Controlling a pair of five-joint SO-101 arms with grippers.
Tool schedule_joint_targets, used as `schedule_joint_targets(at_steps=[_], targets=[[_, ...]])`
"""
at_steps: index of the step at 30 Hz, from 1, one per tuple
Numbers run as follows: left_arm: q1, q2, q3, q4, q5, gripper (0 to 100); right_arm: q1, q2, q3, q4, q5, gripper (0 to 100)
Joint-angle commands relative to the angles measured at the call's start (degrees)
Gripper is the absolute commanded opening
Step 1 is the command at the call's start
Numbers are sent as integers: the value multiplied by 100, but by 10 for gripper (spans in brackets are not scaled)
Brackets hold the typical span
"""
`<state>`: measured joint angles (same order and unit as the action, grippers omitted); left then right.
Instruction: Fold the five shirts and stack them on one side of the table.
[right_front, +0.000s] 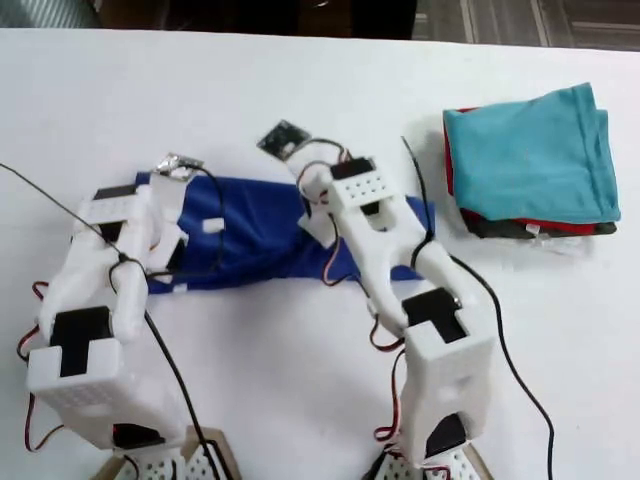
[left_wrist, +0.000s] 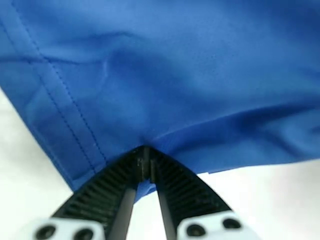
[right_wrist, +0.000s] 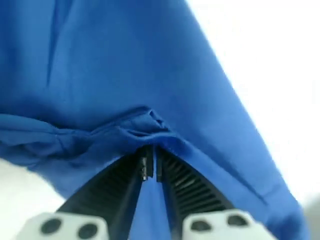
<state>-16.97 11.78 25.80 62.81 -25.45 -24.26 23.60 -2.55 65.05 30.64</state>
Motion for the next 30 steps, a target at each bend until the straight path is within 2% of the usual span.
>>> schedule_joint_targets(at_steps=[1,7,16,26,30], targets=[[-105,9,13,-149,-44,26,-40,-207,-413,602,18,21],[-105,9,13,-149,-44,26,-40,-57,-396,549,-26,21],[-105,9,13,-149,-44,26,-514,-514,-404,532,9,21],[-105,9,13,-149,-35,26,-505,330,-431,84,18,21],[-105,9,13,-149,-26,26,-479,251,-431,154,26,21]])
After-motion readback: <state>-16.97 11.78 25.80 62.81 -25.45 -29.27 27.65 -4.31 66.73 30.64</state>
